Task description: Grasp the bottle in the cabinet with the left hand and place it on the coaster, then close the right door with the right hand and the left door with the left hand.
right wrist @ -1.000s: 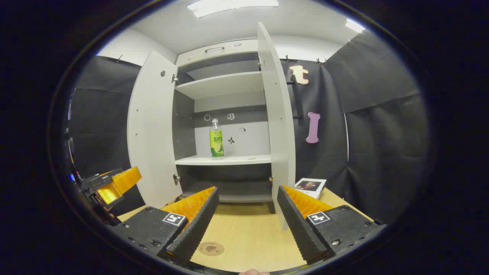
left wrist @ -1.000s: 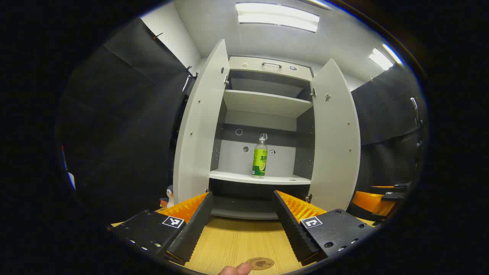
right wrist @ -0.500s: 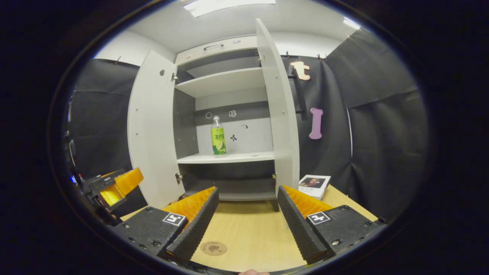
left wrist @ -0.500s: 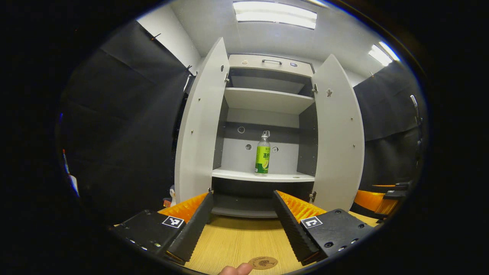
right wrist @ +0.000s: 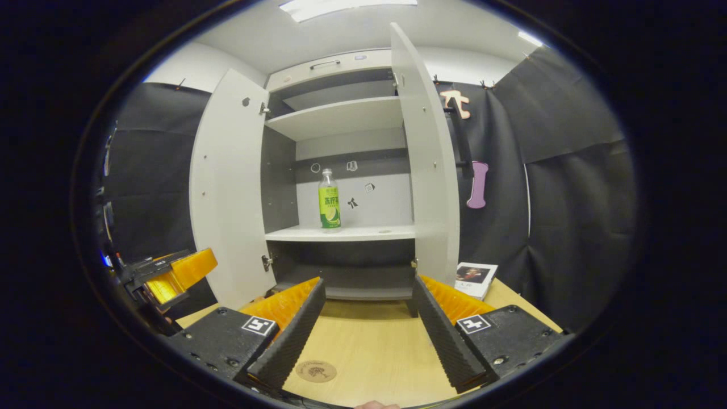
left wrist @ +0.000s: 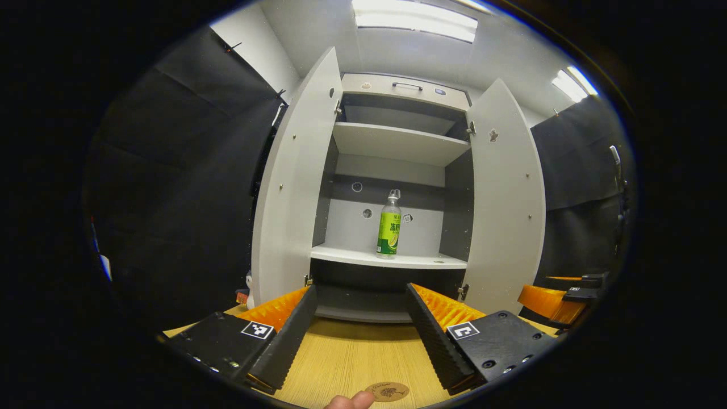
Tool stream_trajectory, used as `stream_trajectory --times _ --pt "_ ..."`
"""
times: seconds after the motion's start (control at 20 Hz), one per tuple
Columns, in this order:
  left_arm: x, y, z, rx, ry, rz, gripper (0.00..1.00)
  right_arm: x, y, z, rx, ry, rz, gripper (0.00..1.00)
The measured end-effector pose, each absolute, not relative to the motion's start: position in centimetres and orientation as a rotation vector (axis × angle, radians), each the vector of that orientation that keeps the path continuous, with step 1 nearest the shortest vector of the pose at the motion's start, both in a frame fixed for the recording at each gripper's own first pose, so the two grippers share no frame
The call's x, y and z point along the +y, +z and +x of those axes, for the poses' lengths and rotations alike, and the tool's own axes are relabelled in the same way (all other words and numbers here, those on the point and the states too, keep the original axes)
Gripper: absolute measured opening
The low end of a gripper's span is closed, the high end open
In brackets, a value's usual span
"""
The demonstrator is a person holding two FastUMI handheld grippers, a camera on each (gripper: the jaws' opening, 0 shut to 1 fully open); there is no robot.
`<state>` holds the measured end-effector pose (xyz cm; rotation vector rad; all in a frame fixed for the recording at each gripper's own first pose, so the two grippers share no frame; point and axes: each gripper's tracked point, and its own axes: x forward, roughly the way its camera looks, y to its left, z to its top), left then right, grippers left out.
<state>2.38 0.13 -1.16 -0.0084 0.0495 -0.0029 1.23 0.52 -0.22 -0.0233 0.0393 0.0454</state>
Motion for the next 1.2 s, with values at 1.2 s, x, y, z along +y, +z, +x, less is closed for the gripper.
stream_trajectory --times 1.2 --pt "-5.4 2.5 34.7 0.029 -0.169 0.018 0.95 0.9 1.0 1.8 0.024 -0.028 -0.058 1.0"
